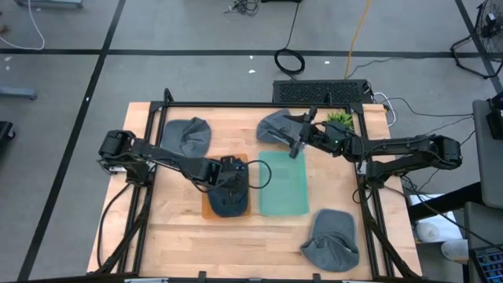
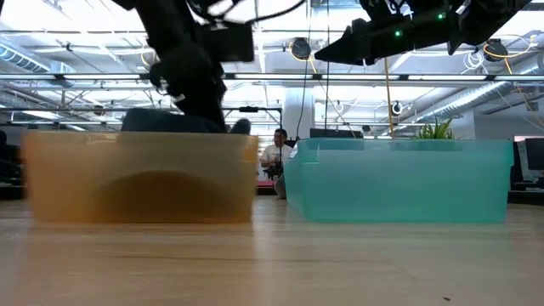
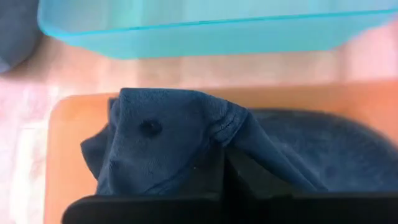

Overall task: Pick & Place hat
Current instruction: Put the blue cap into the orange bin, then put the top right gray cap into the green bin

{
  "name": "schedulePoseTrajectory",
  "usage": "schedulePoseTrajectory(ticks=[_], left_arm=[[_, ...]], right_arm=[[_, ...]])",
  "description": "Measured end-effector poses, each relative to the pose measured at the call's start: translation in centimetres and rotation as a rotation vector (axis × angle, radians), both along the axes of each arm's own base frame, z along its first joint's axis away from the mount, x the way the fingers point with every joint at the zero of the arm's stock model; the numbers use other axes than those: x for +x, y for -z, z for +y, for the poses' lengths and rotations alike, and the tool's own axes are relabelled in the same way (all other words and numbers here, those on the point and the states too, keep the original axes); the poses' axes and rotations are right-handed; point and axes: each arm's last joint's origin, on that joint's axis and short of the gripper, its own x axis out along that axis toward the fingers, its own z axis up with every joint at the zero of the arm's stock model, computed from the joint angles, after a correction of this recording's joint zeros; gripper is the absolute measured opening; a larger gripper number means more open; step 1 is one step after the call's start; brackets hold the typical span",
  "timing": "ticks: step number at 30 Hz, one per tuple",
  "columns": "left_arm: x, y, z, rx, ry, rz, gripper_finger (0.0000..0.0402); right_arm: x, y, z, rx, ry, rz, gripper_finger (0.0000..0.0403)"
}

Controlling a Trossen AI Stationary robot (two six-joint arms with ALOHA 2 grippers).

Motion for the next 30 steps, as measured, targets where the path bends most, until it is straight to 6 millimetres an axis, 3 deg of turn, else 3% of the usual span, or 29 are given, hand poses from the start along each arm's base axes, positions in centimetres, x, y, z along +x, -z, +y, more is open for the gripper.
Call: schedulePoseTrajectory(ticks=[5, 19, 24, 30], left_arm=[[-1.0, -2.5, -0.3, -0.058, 0.033, -0.069, 0.0038], [-4.1, -7.8, 0.3, -0.088, 0.076, -0.212, 0.0226], [-5.3, -9.6, 0.0, -0.087, 0.131, -0.273, 0.0252], [-7.1, -11.6, -0.5, -0.088, 0.167, -0.344, 0.0255]], right_arm=[[0.0, -0.2, 0.0, -0.006, -0.001, -0.021, 0.0254], [0.0, -0.2, 0.0, 0.035, -0.002, -0.040, 0.0254], [0.0, -0.1, 0.0, 0.072, -0.004, -0.050, 0.0258], [0.1, 0.8, 0.6, 0.132, -0.081, 0.033, 0.0282]])
